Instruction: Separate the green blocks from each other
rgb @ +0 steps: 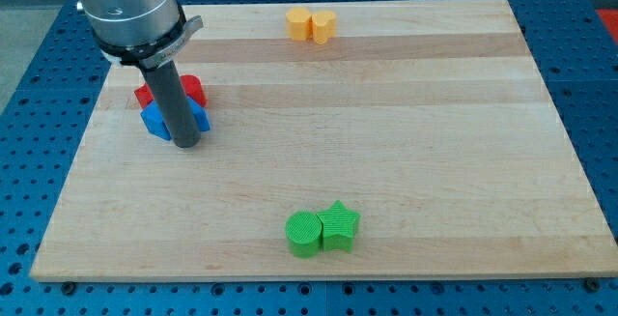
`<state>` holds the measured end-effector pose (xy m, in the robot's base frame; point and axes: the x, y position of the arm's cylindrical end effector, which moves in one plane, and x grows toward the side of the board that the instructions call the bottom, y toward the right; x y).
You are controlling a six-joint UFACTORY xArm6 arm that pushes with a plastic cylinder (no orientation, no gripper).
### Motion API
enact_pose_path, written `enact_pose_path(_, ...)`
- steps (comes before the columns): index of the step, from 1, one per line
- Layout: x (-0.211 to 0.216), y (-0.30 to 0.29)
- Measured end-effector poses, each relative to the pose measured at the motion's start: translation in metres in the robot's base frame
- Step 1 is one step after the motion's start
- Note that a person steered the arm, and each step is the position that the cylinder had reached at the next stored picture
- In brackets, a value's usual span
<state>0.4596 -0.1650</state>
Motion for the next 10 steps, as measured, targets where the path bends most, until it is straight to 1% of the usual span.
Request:
enact_pose_path(1, 0.036, 0.025)
enact_pose_path(2, 0.069, 0.073)
enact_pose_path(3, 0.106, 0.091)
enact_pose_path(4, 0.158, 0.091)
enact_pose_path(5, 0.159, 0.091)
enact_pose_path(7, 0.159, 0.126)
enact_pose_path(10, 0.158, 0.145)
